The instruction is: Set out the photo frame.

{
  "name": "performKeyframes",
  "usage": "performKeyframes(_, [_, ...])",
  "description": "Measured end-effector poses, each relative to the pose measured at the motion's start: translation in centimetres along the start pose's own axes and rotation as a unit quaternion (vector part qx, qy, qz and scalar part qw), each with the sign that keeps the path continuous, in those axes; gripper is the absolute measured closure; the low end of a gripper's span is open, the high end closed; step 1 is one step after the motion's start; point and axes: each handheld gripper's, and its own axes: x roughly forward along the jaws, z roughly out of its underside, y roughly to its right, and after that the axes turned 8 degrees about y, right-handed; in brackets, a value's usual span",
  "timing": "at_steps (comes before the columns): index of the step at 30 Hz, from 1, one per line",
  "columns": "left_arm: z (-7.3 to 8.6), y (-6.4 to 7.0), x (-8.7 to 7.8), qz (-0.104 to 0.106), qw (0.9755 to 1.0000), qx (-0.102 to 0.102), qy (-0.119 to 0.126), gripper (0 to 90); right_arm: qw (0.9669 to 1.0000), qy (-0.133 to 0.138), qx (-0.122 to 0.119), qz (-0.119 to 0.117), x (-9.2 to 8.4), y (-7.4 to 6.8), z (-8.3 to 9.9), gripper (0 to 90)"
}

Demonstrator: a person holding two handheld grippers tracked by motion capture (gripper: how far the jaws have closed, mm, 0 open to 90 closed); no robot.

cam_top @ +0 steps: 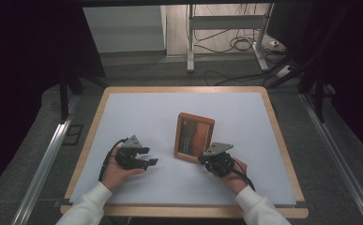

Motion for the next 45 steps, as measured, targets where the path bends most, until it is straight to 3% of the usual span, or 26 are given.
performKeyframes(23, [0.0, 0.0, 0.1, 0.002, 1.0, 0.001, -0.003, 35.6, 0.9998, -0.002, 0.01, 0.016, -0.4, 1.3, 0.6, 89.4])
performKeyframes(34, [0.0, 0.0, 0.0, 0.002, 1.0, 0.001, -0.002, 35.6, 0.9997, 0.022, 0.011, 0.004, -1.3, 1.1, 0.4, 89.4])
performKeyframes(45, [0.0, 0.1, 0.0, -0.001, 1.0, 0.005, 0.0, 35.6, 0.9986, 0.039, 0.026, 0.023, -3.2, 2.1, 0.9, 89.3])
